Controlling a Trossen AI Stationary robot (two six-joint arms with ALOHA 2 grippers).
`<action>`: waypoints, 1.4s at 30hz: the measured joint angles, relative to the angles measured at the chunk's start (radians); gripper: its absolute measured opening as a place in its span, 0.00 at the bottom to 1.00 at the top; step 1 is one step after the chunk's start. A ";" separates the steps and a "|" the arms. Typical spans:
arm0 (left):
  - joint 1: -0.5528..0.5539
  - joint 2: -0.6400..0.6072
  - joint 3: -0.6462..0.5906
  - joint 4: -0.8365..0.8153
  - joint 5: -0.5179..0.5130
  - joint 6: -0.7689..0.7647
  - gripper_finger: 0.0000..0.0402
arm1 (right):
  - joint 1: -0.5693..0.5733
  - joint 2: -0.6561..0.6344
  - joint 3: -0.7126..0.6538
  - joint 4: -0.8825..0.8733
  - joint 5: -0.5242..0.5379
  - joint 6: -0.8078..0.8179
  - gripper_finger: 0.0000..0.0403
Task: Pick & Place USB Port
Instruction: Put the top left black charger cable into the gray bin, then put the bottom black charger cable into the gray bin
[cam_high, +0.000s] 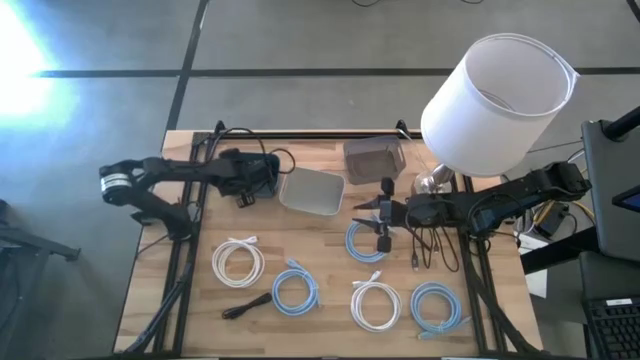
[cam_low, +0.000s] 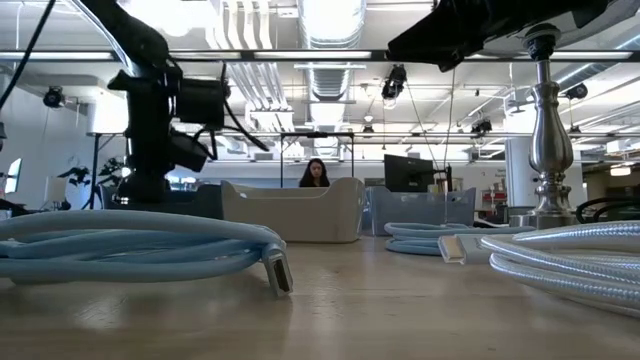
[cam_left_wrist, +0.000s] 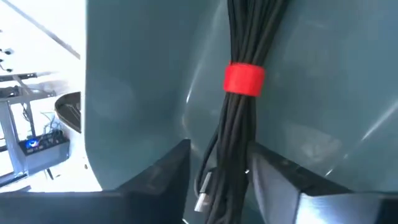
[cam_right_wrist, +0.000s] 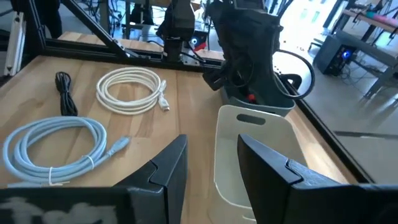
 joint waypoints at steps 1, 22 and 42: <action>0.000 0.007 0.003 -0.003 0.001 0.000 0.44 | 0.000 0.000 -0.001 0.000 0.000 0.011 0.33; -0.203 -0.084 0.350 -0.112 0.752 -0.261 0.51 | 0.000 0.000 -0.014 -0.124 -0.003 0.119 0.34; -0.972 -0.082 0.172 0.158 0.645 -1.026 0.51 | 0.000 0.000 0.019 -0.180 -0.001 0.088 0.33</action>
